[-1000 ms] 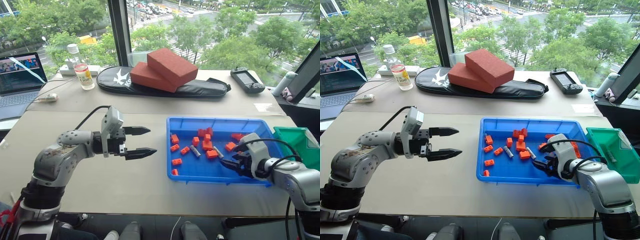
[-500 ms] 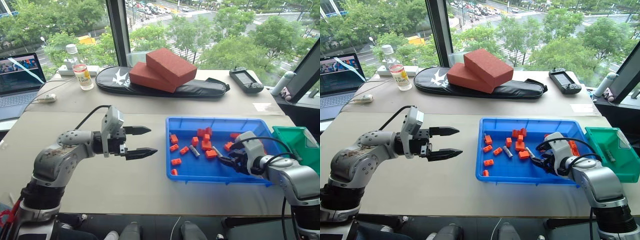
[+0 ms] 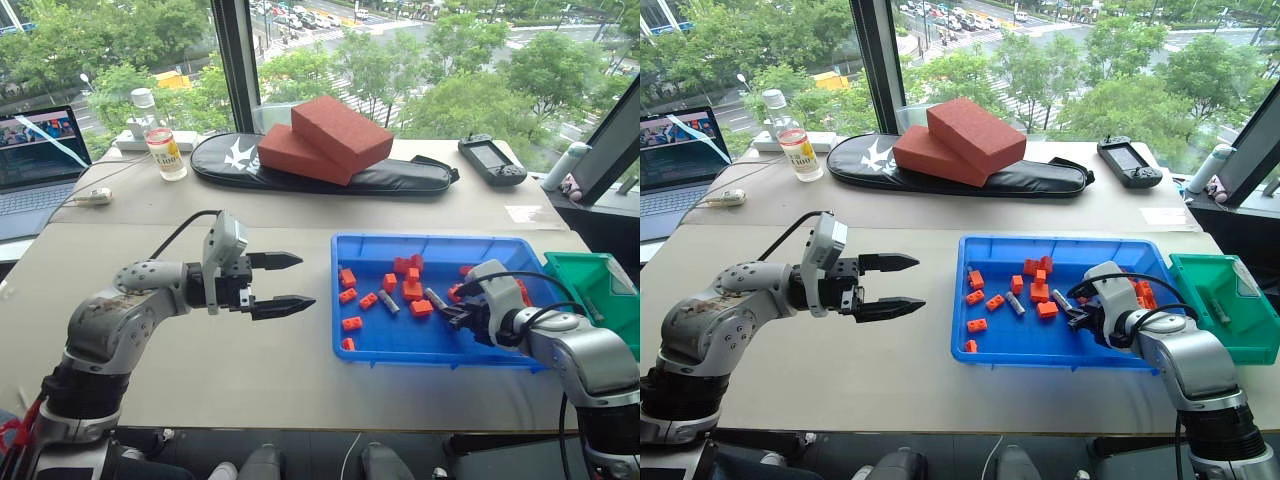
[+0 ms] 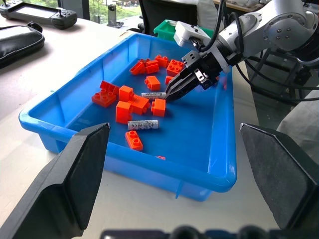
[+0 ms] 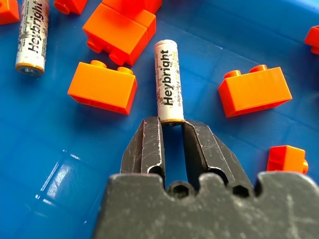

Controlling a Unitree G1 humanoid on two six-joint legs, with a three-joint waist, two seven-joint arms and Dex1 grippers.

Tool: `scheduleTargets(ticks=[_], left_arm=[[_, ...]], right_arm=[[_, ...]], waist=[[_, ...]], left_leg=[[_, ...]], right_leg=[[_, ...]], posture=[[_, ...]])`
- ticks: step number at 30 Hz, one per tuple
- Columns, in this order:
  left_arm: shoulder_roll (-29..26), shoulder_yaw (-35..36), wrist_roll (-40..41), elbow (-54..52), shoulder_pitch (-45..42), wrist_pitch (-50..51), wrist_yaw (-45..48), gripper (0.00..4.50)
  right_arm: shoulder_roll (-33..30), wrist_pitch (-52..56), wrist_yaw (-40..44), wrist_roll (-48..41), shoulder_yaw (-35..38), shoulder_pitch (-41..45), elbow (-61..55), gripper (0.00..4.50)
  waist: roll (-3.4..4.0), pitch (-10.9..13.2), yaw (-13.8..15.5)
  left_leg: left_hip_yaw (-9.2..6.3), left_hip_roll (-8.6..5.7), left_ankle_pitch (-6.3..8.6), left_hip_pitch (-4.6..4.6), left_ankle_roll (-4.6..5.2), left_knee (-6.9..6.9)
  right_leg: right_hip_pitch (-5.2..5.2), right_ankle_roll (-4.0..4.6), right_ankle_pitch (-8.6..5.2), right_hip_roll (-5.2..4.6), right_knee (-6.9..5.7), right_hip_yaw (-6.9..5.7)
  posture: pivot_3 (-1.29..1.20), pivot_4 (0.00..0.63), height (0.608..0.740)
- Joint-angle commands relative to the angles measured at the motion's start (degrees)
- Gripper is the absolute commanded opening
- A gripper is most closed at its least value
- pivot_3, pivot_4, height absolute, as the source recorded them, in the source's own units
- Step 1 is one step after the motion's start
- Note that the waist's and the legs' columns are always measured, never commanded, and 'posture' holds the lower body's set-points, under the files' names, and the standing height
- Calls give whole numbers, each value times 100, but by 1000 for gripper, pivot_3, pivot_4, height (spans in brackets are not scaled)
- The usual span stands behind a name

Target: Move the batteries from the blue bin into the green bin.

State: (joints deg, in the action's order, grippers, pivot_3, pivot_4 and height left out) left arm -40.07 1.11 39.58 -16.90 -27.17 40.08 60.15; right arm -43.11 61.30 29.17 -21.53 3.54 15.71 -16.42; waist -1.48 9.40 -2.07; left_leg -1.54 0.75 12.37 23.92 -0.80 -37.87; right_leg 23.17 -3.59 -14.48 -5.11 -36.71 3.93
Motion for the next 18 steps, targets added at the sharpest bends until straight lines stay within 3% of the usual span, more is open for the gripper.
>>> scheduleTargets(ticks=[1, 7, 18], left_arm=[[-42, 76, 34, -80, -53, -63, 25, 4500], [-74, 67, 32, -53, -64, -64, 80, 4500], [-35, -10, -8, -6, -109, -89, 126, 4500]], right_arm=[[-260, 11, 99, -115, 603, -33, -383, 243], [-488, 134, 31, -439, 2104, 248, -452, 243], [-138, -237, -1664, 459, 3391, 387, 941, 243]], waist=[[0, 0, 4], [0, 0, 23], [1, 0, 52]], left_leg=[[0, -1, 0, 0, 0, 0], [1, -1, 0, 1, 0, 0], [6, -2, 0, 1, 0, 0]], right_leg=[[0, 0, 0, -1, 0, 0], [1, 0, 0, -2, 1, 0], [1, 0, 0, -3, 1, 2]], posture=[[0, 150, 740], [0, 150, 740], [0, 150, 740]])
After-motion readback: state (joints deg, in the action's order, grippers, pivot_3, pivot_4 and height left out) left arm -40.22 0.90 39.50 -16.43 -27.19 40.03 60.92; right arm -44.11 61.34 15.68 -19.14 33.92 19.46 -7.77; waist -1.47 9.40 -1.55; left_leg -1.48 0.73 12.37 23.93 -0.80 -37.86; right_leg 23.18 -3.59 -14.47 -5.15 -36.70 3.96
